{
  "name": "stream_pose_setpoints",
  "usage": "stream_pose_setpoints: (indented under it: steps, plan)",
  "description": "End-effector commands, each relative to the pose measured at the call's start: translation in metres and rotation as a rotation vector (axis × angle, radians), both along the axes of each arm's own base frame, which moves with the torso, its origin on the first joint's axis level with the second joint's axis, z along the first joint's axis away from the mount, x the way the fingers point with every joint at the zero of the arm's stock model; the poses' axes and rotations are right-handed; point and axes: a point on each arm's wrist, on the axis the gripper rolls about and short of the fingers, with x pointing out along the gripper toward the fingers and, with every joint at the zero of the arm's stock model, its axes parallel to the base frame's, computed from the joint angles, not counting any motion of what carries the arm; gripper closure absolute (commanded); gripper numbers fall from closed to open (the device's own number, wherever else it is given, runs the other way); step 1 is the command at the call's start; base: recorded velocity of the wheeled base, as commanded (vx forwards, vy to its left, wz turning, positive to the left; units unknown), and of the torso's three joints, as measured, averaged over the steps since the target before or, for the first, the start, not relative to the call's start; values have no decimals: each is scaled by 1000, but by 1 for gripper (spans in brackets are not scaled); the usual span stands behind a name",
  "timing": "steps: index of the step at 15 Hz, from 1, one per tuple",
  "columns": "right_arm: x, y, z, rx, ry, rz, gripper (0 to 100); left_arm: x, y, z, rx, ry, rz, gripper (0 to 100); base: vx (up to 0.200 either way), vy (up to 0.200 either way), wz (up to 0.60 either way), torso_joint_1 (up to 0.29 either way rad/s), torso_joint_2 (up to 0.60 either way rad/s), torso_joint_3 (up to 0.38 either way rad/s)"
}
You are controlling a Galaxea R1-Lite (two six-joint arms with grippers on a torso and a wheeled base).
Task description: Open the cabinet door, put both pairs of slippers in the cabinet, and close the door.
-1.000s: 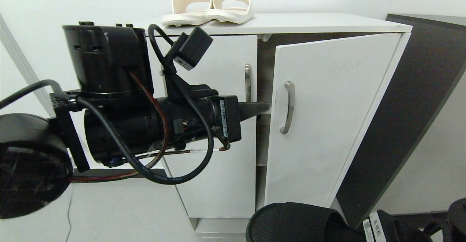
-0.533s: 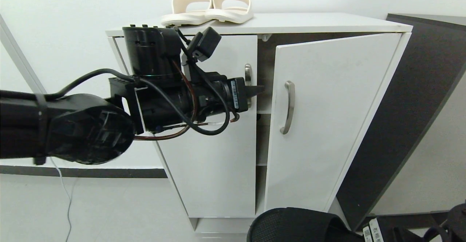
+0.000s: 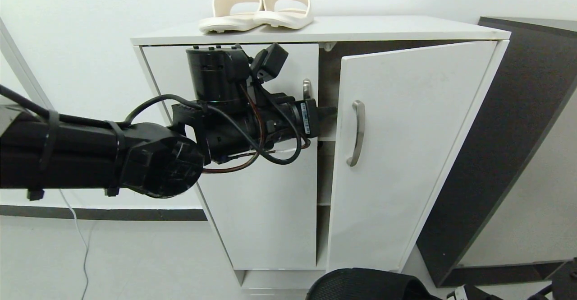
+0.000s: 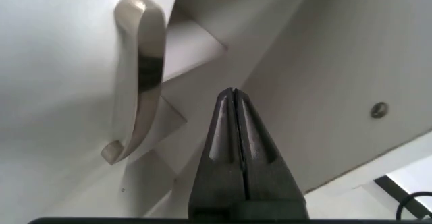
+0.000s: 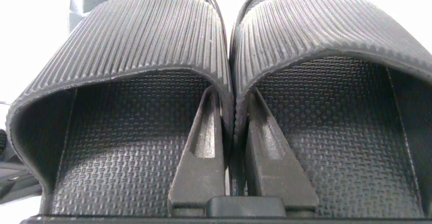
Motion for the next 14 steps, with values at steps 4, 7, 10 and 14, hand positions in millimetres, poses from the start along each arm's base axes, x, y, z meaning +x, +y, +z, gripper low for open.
stream_pose_setpoints:
  steps: [4,7,10,14]
  plan:
    - [-4,0,-3,-10,6,22,100,-4,-4,-2,-3,0,-14,100,-200,0,0,-1,5,-1]
    - [-12,1,-6,-19,11,61,100,-42,-41,-10,-12,-14,-153,100,-200,0,0,4,1,4]
    - [-13,0,-7,-21,12,62,100,-52,-51,-4,-41,-48,-190,100,-200,0,0,2,4,2]
    - [-9,2,-5,-14,10,47,100,-48,-39,3,-57,-66,-153,100,0,0,0,0,0,0]
